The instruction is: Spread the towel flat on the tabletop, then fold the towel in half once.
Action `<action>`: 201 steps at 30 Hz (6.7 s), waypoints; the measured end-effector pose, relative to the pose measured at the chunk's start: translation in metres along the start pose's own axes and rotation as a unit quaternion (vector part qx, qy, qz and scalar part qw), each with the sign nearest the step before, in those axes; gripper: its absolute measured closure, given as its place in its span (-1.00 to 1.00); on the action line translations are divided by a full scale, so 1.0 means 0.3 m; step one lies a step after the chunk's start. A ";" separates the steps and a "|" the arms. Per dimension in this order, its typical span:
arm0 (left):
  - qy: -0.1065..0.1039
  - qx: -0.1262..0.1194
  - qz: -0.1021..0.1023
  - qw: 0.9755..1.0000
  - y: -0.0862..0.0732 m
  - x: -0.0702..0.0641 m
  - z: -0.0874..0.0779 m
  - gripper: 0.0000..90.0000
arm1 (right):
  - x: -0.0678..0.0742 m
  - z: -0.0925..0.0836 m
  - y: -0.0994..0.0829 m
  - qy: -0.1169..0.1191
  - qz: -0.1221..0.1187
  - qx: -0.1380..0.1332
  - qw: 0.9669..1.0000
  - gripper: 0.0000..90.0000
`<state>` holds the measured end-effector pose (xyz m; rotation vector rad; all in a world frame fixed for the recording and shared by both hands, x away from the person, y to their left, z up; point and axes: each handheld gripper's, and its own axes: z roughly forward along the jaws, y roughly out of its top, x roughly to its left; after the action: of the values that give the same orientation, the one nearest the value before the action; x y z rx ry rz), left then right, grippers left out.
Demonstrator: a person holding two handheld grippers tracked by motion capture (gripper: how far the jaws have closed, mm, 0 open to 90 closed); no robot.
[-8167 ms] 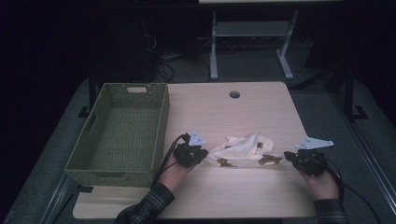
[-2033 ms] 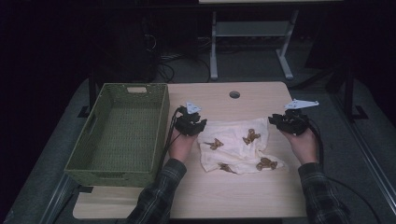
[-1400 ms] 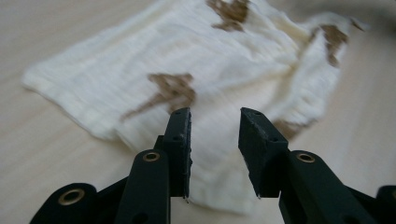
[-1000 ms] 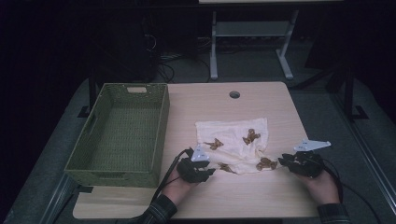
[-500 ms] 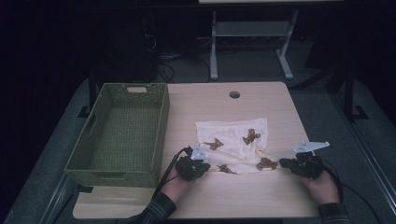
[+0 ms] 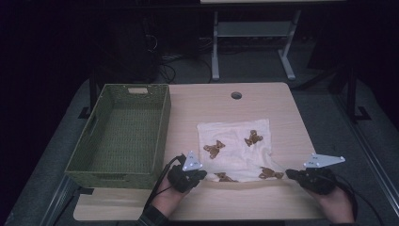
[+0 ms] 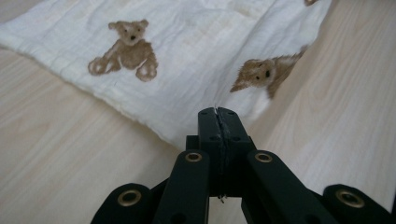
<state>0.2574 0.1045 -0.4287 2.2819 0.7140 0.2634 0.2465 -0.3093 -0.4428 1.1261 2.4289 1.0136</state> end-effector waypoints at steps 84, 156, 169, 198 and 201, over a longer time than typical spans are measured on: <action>0.031 -0.010 -0.033 0.999 0.026 0.097 0.073 0.02 | -0.038 0.117 0.131 -0.003 0.006 -0.031 0.999 0.35; 0.155 -0.046 -0.117 0.980 0.245 0.506 0.312 0.96 | -0.424 0.433 0.393 -0.067 0.039 0.002 0.997 0.94; 0.152 -0.097 -0.112 0.977 0.313 0.483 0.207 0.95 | -0.416 0.305 0.484 -0.097 0.011 -0.034 0.995 0.94; 0.089 -0.081 -0.087 0.989 0.144 0.264 0.106 0.95 | -0.190 0.134 0.225 -0.041 0.016 -0.071 0.997 0.94; 0.086 -0.085 -0.088 0.989 0.126 0.251 0.092 0.96 | -0.177 0.123 0.205 -0.037 0.017 -0.071 0.997 0.94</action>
<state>0.3456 0.1087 -0.4239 2.0379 0.9393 0.4231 0.3344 -0.3038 -0.4285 1.1397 2.2487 1.1154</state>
